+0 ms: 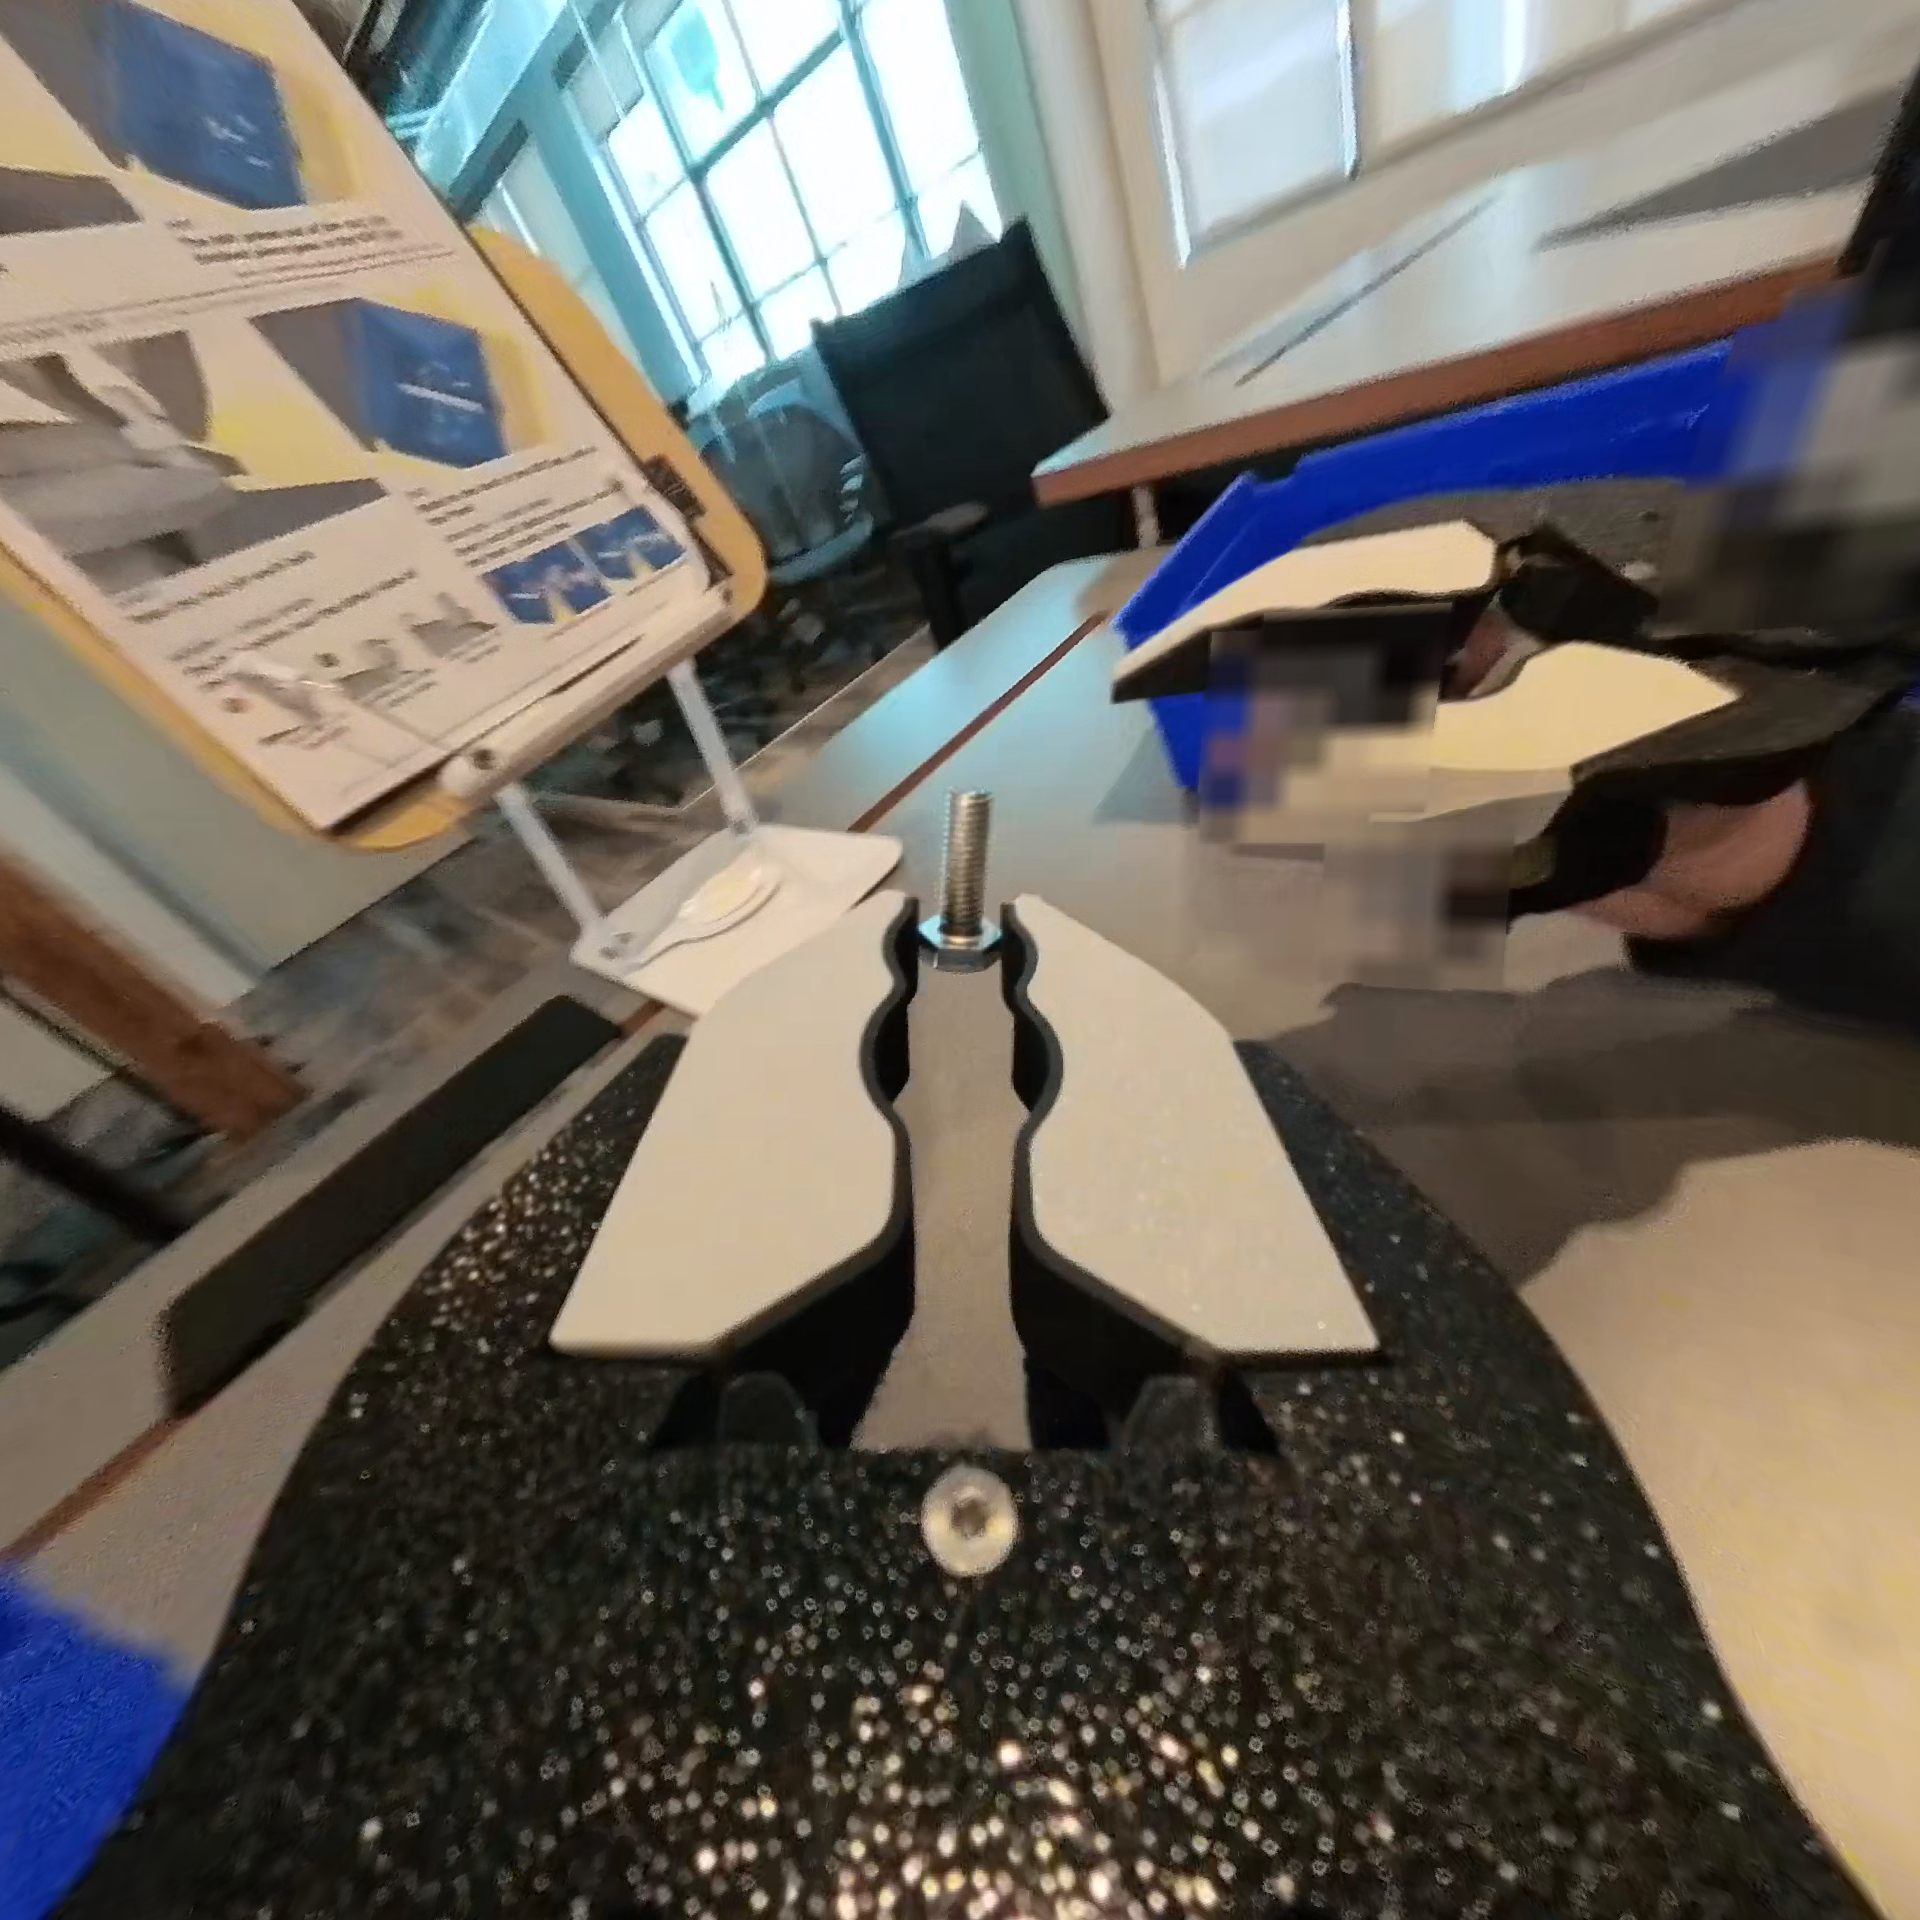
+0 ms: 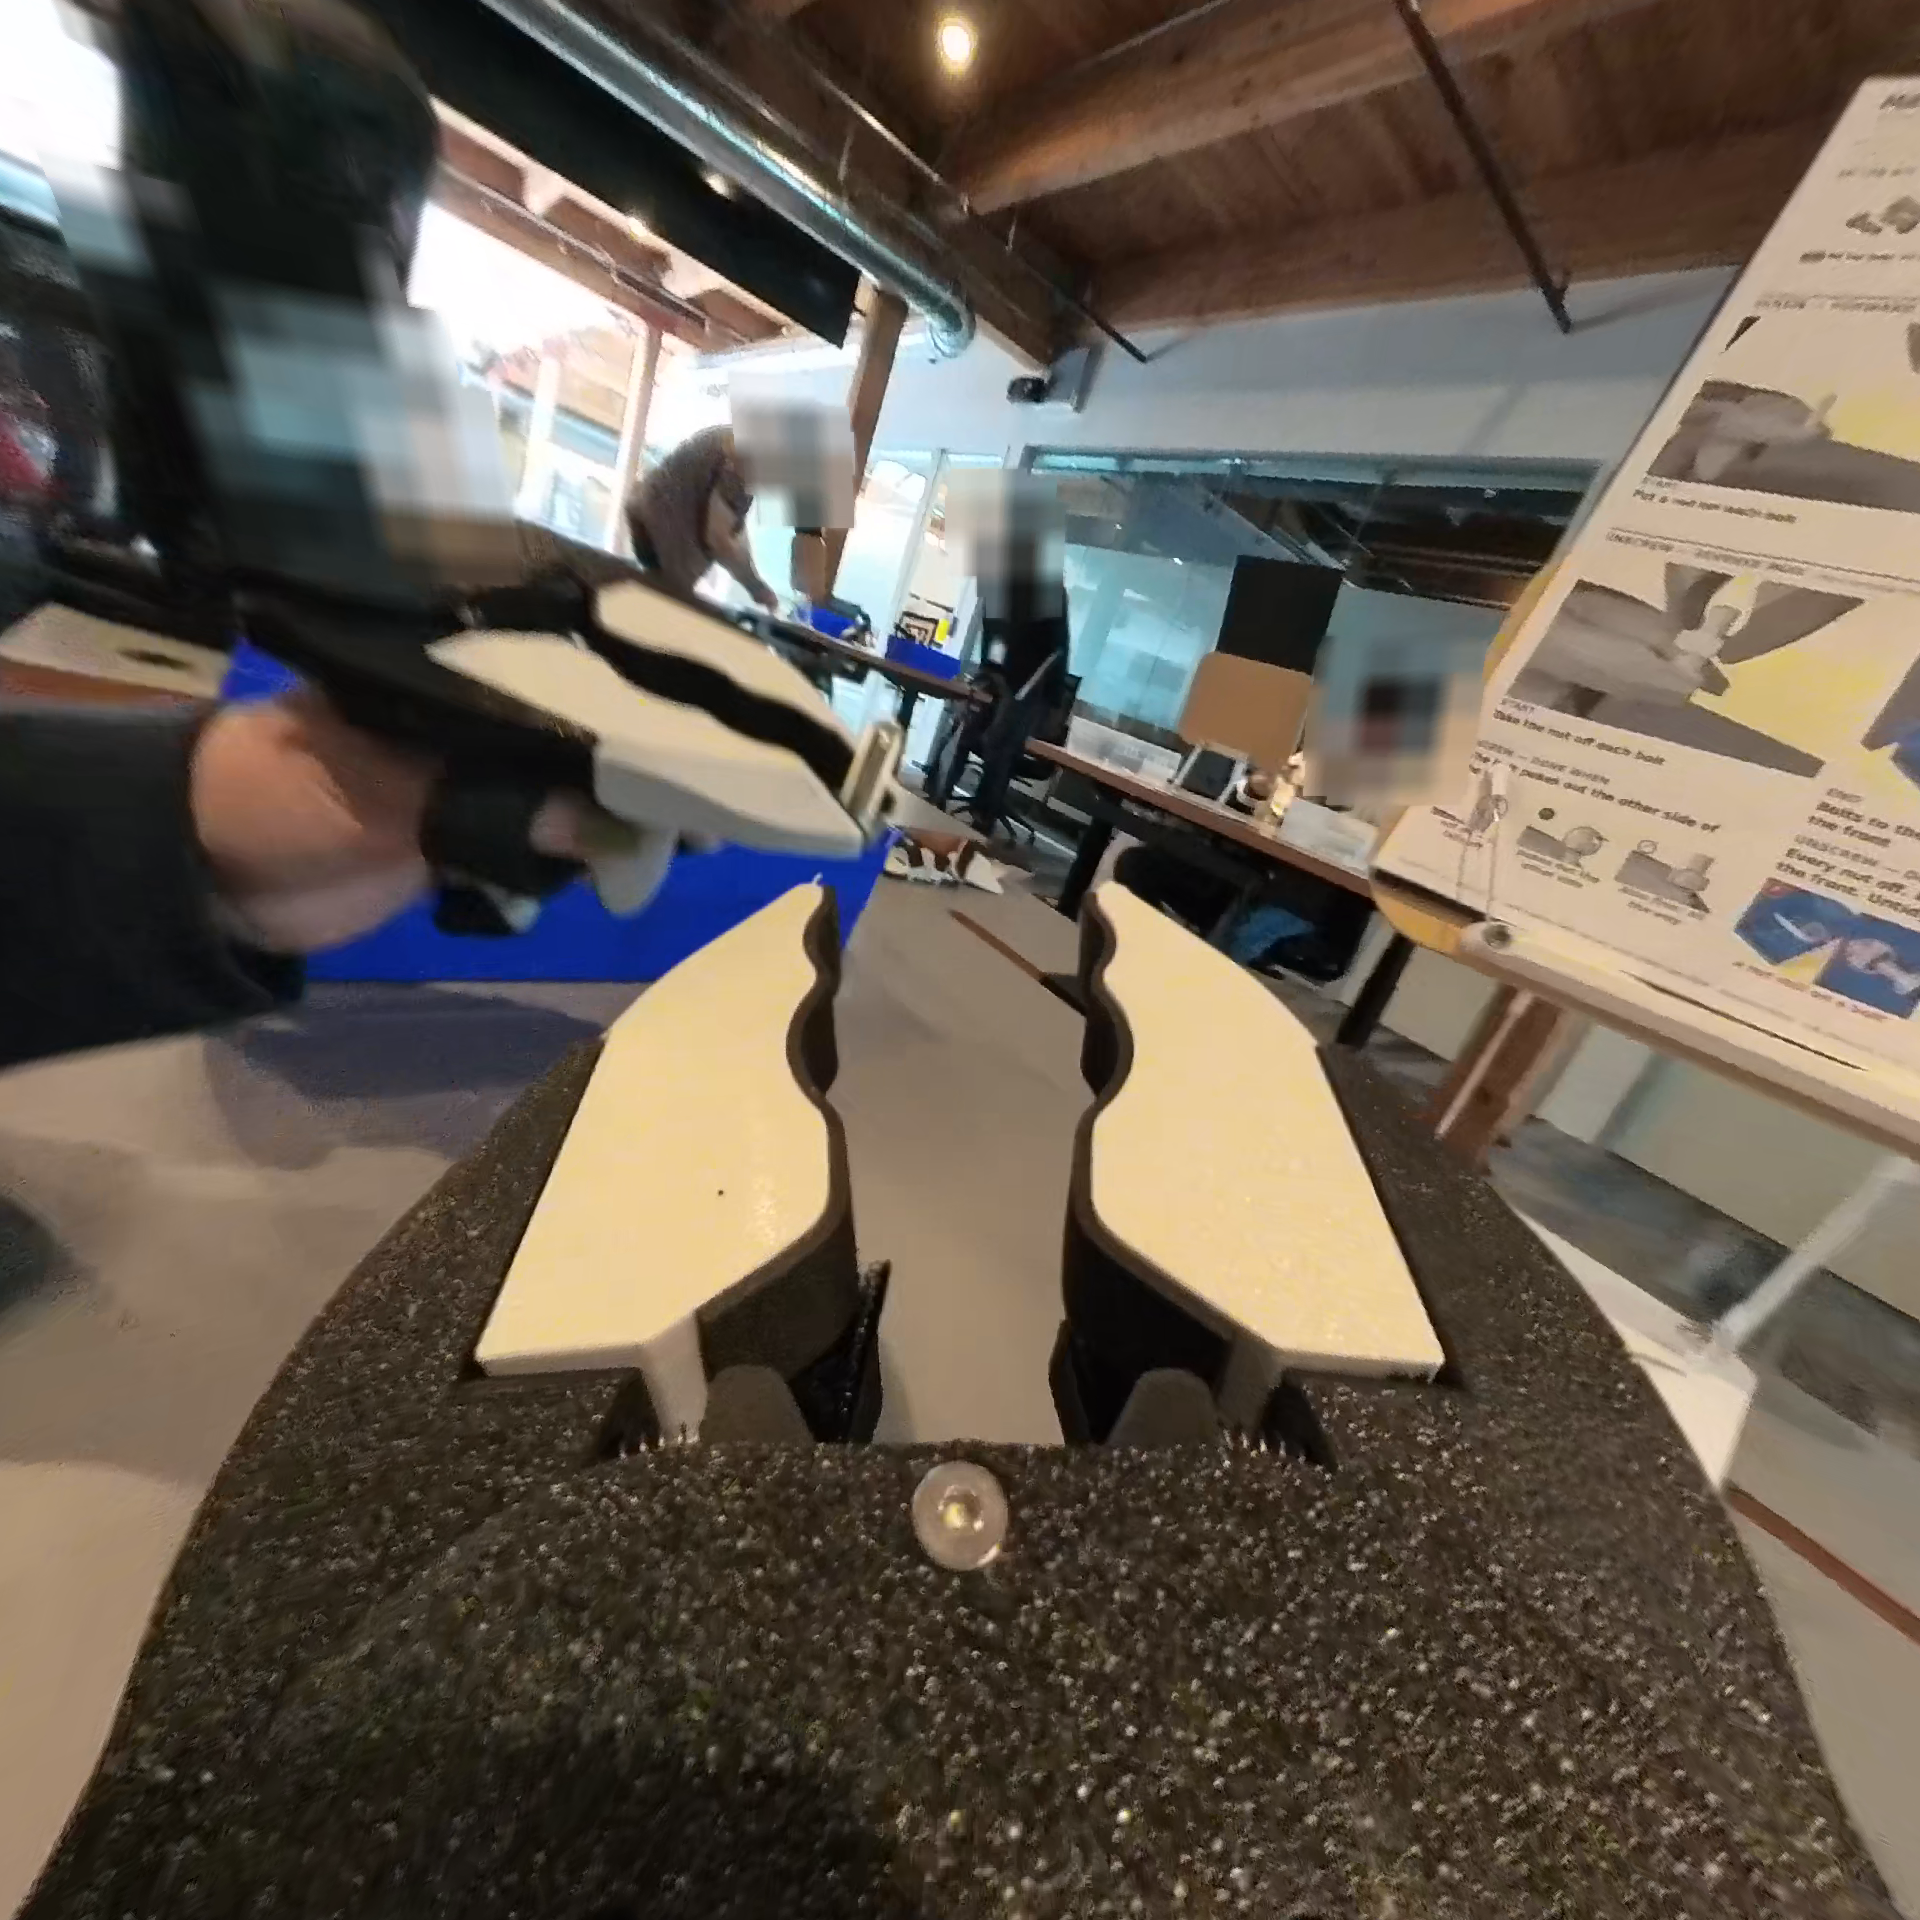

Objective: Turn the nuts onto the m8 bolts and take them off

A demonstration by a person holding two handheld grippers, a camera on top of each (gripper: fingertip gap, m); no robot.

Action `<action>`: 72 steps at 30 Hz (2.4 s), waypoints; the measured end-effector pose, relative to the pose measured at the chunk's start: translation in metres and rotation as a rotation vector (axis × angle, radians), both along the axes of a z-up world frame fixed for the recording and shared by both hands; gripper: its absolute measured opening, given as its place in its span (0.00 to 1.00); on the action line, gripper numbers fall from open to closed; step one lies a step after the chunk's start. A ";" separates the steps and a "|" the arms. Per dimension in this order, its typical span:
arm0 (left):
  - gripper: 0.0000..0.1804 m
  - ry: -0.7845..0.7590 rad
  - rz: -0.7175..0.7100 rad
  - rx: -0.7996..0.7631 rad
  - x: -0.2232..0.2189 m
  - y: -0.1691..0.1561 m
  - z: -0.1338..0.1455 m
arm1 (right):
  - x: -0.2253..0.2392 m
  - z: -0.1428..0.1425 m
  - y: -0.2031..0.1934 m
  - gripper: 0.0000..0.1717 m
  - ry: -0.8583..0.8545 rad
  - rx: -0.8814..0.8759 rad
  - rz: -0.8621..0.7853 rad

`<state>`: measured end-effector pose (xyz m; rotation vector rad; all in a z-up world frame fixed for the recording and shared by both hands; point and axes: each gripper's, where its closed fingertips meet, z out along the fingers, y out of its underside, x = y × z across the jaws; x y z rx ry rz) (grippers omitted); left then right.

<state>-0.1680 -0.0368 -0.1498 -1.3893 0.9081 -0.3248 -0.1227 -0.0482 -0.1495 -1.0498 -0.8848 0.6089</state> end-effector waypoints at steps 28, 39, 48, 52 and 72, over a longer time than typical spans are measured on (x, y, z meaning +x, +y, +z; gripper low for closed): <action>0.08 0.313 0.080 0.153 0.040 0.045 -0.074 | 0.025 0.009 0.013 0.20 0.065 -0.008 -0.065; 0.08 0.123 -0.020 0.107 0.034 0.043 -0.071 | -0.027 0.053 0.004 0.18 -0.181 -0.020 0.130; 0.08 0.068 -0.115 0.034 0.043 0.035 -0.074 | -0.226 0.042 -0.041 0.19 -1.036 0.233 0.776; 0.08 0.091 -0.139 0.021 0.047 0.032 -0.078 | -0.285 -0.021 -0.061 0.18 -1.365 0.448 0.980; 0.08 0.077 -0.117 -0.096 0.042 0.040 -0.085 | -0.325 -0.120 -0.051 0.13 -1.885 0.566 1.137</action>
